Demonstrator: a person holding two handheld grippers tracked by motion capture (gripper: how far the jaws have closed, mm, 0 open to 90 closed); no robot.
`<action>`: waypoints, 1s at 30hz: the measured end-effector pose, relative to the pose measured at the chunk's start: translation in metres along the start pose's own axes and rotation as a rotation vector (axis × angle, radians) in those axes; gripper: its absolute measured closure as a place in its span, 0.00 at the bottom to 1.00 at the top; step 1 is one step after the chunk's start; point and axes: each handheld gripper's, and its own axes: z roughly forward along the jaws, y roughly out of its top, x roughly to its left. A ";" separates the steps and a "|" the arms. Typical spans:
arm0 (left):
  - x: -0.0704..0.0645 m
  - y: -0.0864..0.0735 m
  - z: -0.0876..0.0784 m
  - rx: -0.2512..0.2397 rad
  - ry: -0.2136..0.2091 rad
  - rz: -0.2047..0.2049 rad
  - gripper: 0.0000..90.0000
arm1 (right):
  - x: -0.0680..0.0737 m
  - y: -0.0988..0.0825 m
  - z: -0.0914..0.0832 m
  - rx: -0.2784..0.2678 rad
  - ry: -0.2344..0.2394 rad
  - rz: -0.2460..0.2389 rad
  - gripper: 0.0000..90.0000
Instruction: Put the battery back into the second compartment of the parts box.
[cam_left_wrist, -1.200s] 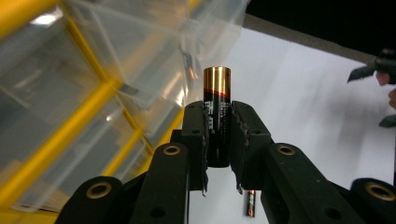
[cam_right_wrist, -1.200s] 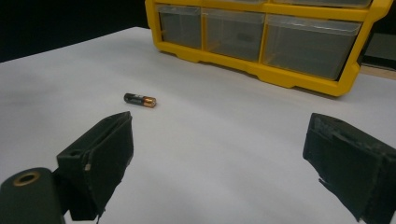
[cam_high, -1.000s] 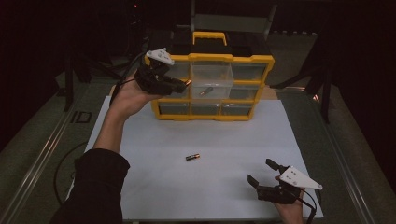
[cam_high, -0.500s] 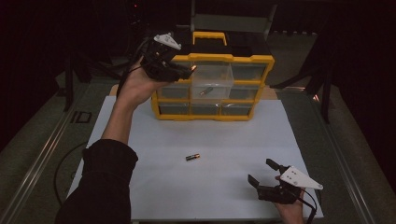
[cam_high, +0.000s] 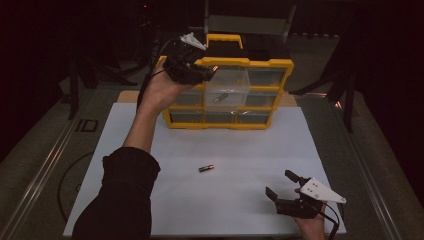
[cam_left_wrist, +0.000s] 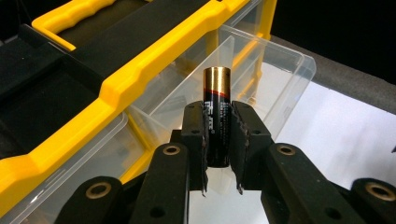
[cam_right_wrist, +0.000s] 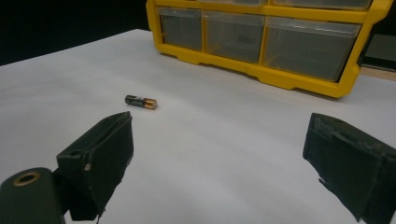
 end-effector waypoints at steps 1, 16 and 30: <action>-0.001 0.000 0.002 0.002 0.004 0.000 0.86 | 0.000 0.000 0.000 0.000 0.000 0.000 0.09; 0.003 -0.008 0.004 -0.005 0.116 -0.080 0.12 | 0.000 0.000 0.000 -0.005 0.001 0.000 0.09; 0.000 -0.051 0.003 0.019 0.094 -0.076 0.05 | 0.001 0.000 0.000 -0.001 0.001 0.002 0.09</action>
